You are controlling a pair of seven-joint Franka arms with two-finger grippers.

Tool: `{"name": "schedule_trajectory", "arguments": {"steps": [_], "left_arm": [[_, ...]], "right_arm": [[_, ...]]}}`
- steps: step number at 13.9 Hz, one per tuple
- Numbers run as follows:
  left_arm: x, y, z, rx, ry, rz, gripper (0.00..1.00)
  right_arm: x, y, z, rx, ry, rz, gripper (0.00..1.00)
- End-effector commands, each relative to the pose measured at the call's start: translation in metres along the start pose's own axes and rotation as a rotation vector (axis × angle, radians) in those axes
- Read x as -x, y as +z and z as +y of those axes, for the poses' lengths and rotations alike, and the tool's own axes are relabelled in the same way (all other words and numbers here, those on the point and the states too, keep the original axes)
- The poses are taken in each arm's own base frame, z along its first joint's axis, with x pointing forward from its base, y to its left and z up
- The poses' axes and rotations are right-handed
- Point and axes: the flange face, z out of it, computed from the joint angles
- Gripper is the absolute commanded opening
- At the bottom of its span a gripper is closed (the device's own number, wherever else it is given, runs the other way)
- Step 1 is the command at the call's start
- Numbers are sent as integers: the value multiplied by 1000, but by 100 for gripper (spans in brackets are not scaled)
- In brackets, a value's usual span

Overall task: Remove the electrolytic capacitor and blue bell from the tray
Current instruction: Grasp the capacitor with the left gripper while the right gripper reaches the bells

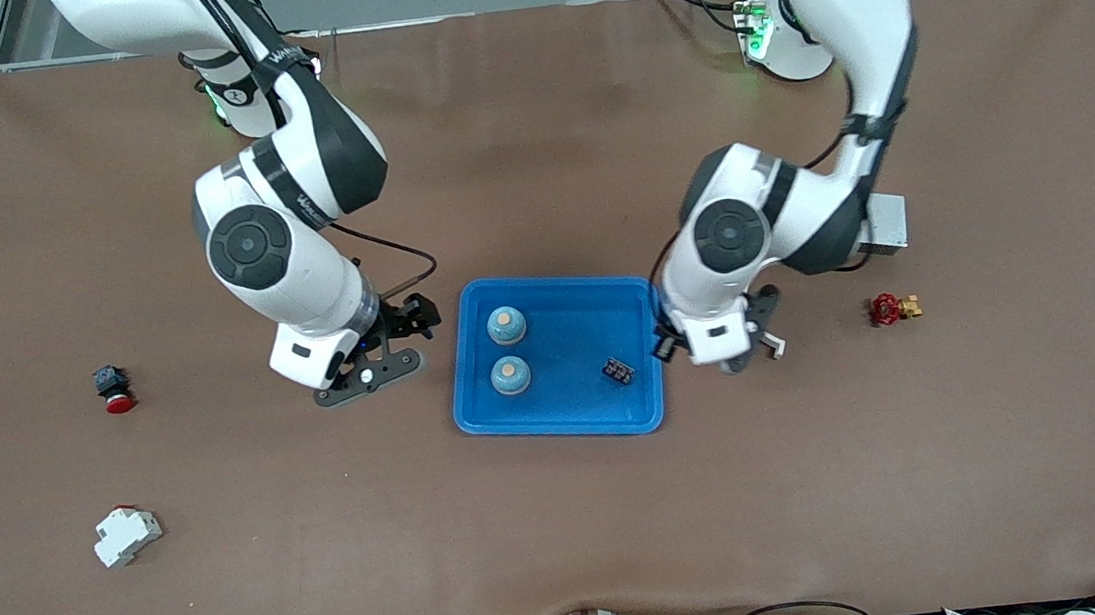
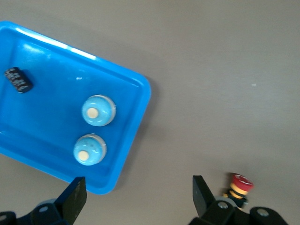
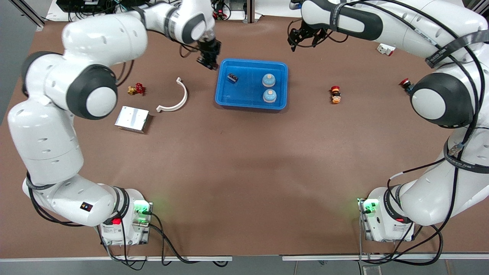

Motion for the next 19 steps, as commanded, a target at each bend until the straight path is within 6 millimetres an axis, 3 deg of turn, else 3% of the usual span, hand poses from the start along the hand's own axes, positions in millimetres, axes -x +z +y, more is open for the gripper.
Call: {"name": "schedule_trajectory", "arguments": {"steps": [1, 4, 7, 11, 12, 14, 16, 17, 18, 19], "left_arm": [[-48, -12, -24, -69, -44, 29, 0], [-95, 19, -53, -173, -70, 79, 0], [-127, 59, -82, -257, -29, 114, 0], [-136, 107, -89, -251, -42, 81, 0], [-147, 119, -95, -259, -65, 68, 0], [-150, 132, -103, -277, -68, 56, 1], [-148, 139, -107, -275, -68, 53, 28], [-147, 143, -109, -281, -68, 51, 50], [-147, 143, -109, -282, -68, 51, 86], [-147, 141, -108, -277, -75, 53, 100]], "right_arm": [[-7, 17, -4, -41, 0, -21, 100], [-11, 38, -6, -37, -3, -29, 100], [-16, 47, -36, -41, -30, 57, 100], [-17, 80, -47, -33, -42, 44, 100], [-18, 92, -47, -31, -41, 38, 100], [-19, 111, -51, -31, -46, 40, 100], [-20, 121, -52, -31, -47, 29, 100], [-23, 126, -54, -33, -47, 32, 100], [-26, 130, -61, -33, -58, 35, 100], [-30, 131, -62, -33, -61, 41, 100]]}}
